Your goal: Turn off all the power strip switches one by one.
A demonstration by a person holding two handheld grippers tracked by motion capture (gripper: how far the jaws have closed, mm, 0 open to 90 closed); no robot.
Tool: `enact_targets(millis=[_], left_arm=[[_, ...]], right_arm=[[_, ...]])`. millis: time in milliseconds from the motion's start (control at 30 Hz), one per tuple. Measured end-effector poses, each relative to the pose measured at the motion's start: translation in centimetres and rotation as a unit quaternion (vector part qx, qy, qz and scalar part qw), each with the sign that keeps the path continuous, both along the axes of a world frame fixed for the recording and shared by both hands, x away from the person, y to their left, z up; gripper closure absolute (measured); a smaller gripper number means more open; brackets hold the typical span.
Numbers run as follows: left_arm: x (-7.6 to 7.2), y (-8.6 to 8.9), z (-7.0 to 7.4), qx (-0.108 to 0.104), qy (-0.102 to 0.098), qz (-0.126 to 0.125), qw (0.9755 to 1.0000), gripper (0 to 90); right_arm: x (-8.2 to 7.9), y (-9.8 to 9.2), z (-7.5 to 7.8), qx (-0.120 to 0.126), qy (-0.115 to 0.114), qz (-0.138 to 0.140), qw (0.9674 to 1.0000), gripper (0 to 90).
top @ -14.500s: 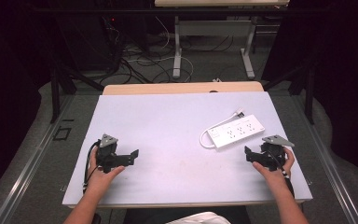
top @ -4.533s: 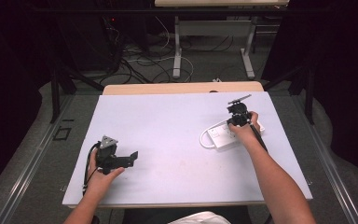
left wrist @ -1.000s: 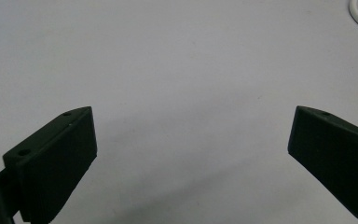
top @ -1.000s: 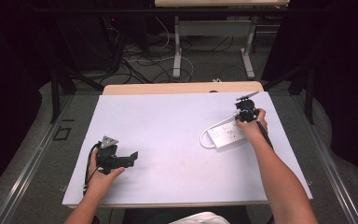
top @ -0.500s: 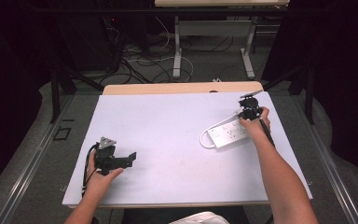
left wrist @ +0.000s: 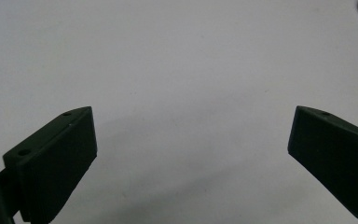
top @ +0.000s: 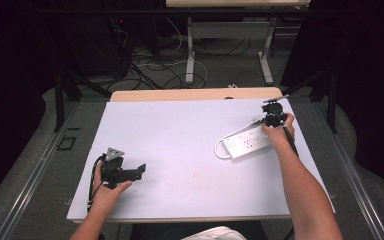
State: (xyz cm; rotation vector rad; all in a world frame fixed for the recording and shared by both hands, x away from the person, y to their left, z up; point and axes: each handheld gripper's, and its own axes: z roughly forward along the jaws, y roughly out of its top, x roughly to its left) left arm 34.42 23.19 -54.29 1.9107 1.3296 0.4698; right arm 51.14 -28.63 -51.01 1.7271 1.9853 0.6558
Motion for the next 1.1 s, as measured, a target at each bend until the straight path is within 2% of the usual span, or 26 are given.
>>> enact_targets(millis=[67, 533, 733, 833, 900, 1100], left_arm=[[-0.03, 0.02, -0.05, -0.003, -0.004, 0.003, 1.0000, 1.0], [-0.05, 0.14, -0.02, -0.002, -0.001, 0.003, 1.0000, 1.1], [-0.06, 0.01, -0.09, -0.004, -0.005, 0.003, 1.0000, 1.1], [-0.07, 0.10, -0.04, -0.003, -0.001, 0.004, 1.0000, 1.0], [-0.07, 0.12, -0.05, -0.003, -0.001, 0.004, 1.0000, 1.1], [0.02, 0.06, -0.09, -0.002, 0.002, 0.004, 1.0000, 1.1]], right_arm=[[0.08, -0.18, -0.16, -0.001, 0.004, -0.003, 1.0000, 88.5], [0.23, -0.59, -0.43, 0.004, 0.017, -0.017, 0.9997, 88.1], [0.20, -0.90, -0.46, 0.011, 0.020, -0.018, 0.9996, 87.5], [0.20, -0.89, -0.55, 0.011, 0.014, -0.014, 0.9998, 87.4], [0.15, -0.75, -0.47, 0.010, 0.021, -0.020, 0.9995, 87.5], [0.20, -0.93, -0.53, 0.010, 0.017, -0.016, 0.9997, 87.4]])
